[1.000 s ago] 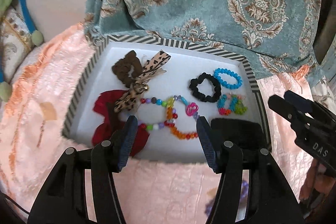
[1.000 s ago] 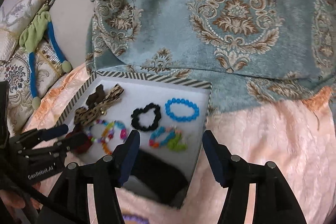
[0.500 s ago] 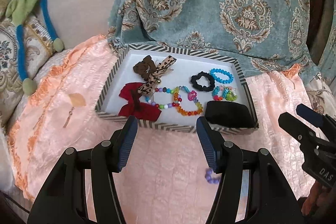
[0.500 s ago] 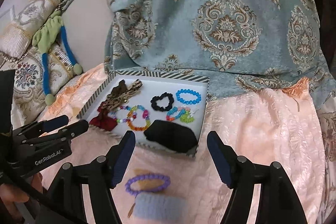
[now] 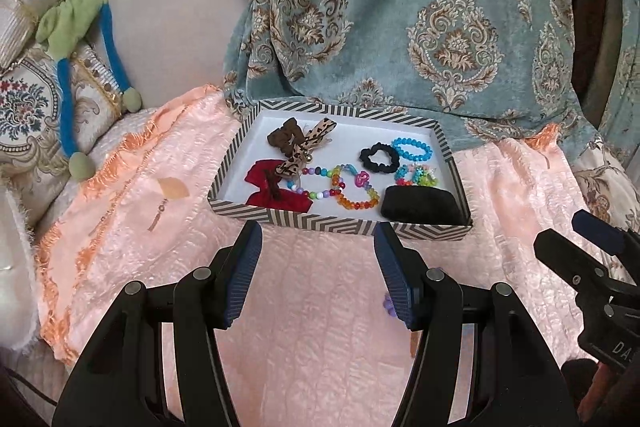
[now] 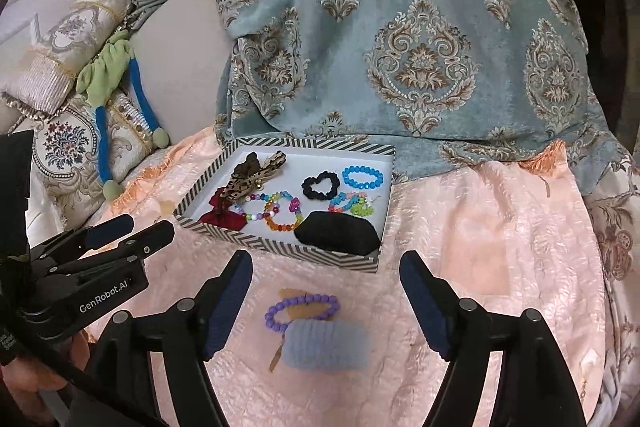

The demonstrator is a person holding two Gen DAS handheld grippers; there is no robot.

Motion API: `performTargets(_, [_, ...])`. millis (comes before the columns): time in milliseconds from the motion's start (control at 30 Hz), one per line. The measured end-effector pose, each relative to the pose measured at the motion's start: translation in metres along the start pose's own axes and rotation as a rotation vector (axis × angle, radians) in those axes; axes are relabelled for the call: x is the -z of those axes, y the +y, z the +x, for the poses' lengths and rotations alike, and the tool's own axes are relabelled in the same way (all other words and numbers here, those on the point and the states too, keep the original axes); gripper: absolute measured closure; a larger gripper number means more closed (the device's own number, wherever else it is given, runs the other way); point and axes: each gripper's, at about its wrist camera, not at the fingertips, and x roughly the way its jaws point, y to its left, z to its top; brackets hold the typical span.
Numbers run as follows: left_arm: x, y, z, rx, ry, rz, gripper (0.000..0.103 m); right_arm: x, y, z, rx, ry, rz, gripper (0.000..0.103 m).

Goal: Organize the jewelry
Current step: 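Withdraw both open tools toward the purple bracelet and fuzzy scrunchie, then grasp the purple bead bracelet with the left tool while the right tool grasps the light blue fuzzy scrunchie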

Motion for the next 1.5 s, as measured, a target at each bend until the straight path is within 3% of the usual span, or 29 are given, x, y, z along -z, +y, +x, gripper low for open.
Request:
performTargets(467, [0.011, 0.002, -0.016, 0.002, -0.008, -0.003, 0.045, 0.011, 0.005, -0.016, 0.000, 0.006, -0.007, 0.029])
performTargets(700, [0.016, 0.006, -0.007, 0.046, 0.038, -0.024, 0.045, 0.020, -0.006, -0.011, 0.009, 0.036, 0.005, 0.029])
performTargets(1100, [0.033, 0.006, 0.040, 0.153, 0.216, -0.056, 0.045, 0.060, -0.039, 0.056, 0.011, 0.231, 0.082, 0.029])
performTargets(1233, [0.038, 0.004, 0.054, 0.184, 0.266, -0.063, 0.045, 0.071, -0.052, 0.081, -0.032, 0.293, 0.162, 0.029])
performTargets(1300, [0.039, 0.002, 0.059, 0.195, 0.283, -0.061, 0.045, 0.076, -0.056, 0.091, -0.094, 0.310, 0.203, 0.036])
performTargets(1333, [0.040, 0.000, 0.063, 0.205, 0.295, -0.059, 0.045, 0.080, -0.057, 0.095, -0.140, 0.311, 0.218, 0.061])
performTargets(1367, [0.041, -0.002, 0.067, 0.214, 0.306, -0.056, 0.044, 0.083, -0.057, 0.096, -0.173, 0.305, 0.226, 0.070])
performTargets(1400, [0.042, -0.005, 0.071, 0.221, 0.316, -0.049, 0.044, 0.083, -0.056, 0.093, -0.172, 0.289, 0.208, 0.072])
performTargets(1433, [0.042, -0.007, 0.073, 0.224, 0.323, -0.042, 0.044, 0.082, -0.054, 0.091, -0.169, 0.279, 0.187, 0.080])
performTargets(1500, [0.044, -0.014, 0.082, 0.225, 0.343, -0.020, 0.044, 0.077, -0.058, 0.081, -0.166, 0.256, 0.167, 0.082])
